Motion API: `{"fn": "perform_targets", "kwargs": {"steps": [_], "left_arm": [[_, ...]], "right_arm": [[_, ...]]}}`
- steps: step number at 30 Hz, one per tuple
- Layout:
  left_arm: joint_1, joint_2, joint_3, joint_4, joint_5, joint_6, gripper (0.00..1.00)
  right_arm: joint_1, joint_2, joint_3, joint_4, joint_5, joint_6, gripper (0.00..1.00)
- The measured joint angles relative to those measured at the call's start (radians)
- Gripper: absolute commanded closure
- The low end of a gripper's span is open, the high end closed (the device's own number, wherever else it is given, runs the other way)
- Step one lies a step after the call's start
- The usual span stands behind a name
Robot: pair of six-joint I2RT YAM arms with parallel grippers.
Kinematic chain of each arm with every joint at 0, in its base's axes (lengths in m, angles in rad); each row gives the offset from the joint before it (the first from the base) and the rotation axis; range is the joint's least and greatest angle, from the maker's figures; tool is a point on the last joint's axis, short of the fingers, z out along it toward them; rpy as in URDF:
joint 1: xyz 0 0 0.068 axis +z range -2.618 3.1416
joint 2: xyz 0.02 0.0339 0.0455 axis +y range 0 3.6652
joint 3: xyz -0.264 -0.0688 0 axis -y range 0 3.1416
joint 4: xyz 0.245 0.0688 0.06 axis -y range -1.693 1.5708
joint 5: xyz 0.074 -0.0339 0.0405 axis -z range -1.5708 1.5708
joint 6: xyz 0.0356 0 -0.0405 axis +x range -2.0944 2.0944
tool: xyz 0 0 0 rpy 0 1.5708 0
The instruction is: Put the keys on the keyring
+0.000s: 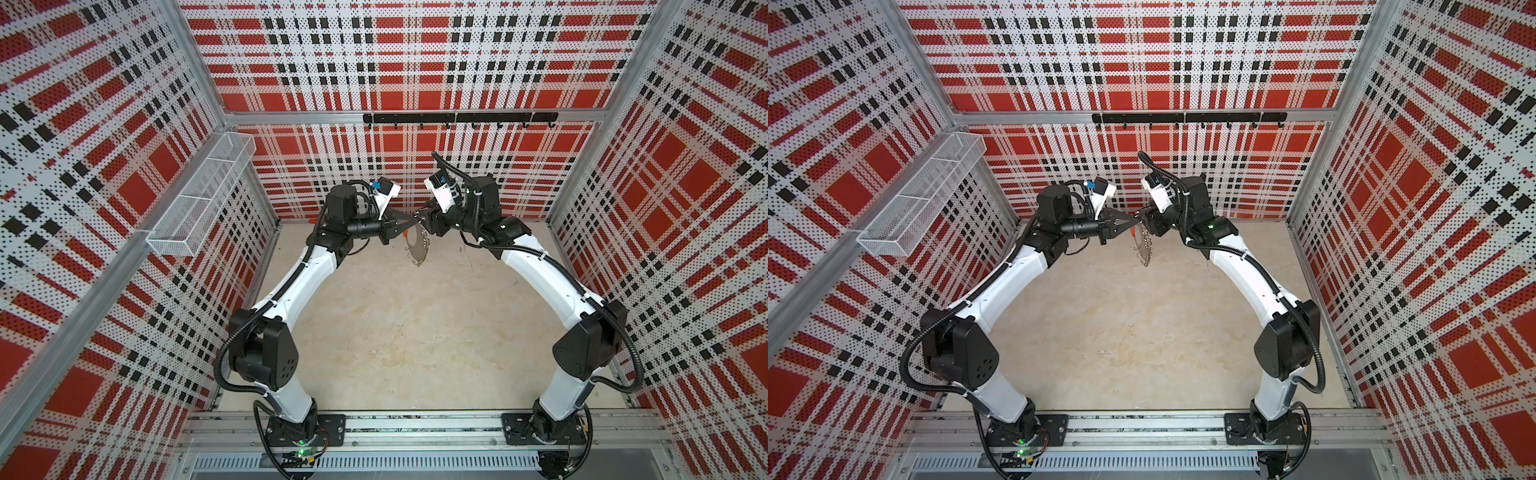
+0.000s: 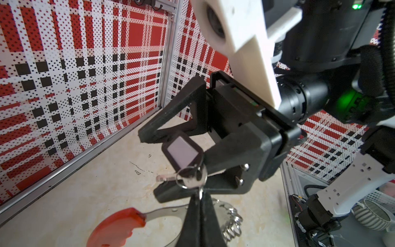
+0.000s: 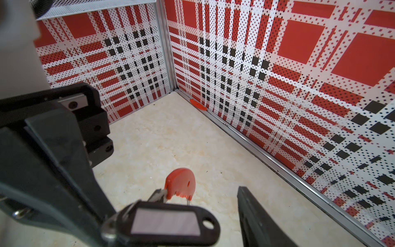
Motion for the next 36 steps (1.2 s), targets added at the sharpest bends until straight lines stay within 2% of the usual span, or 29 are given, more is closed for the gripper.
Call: {"fn": "perform_targets", "kwargs": {"steps": [18, 31, 36], "left_arm": [[0.0, 0.0, 0.0, -0.04, -0.005, 0.0, 1.0], [-0.004, 0.005, 0.0, -0.08, -0.021, 0.0, 1.0], [-0.017, 0.056, 0.026, -0.12, -0.027, -0.026, 1.0]], "right_arm": [[-0.056, -0.041, -0.018, 0.081, -0.052, 0.146, 0.33], [-0.091, -0.104, -0.148, 0.135, 0.015, 0.212, 0.33], [-0.098, -0.135, -0.217, 0.168, -0.029, 0.226, 0.4]]}}
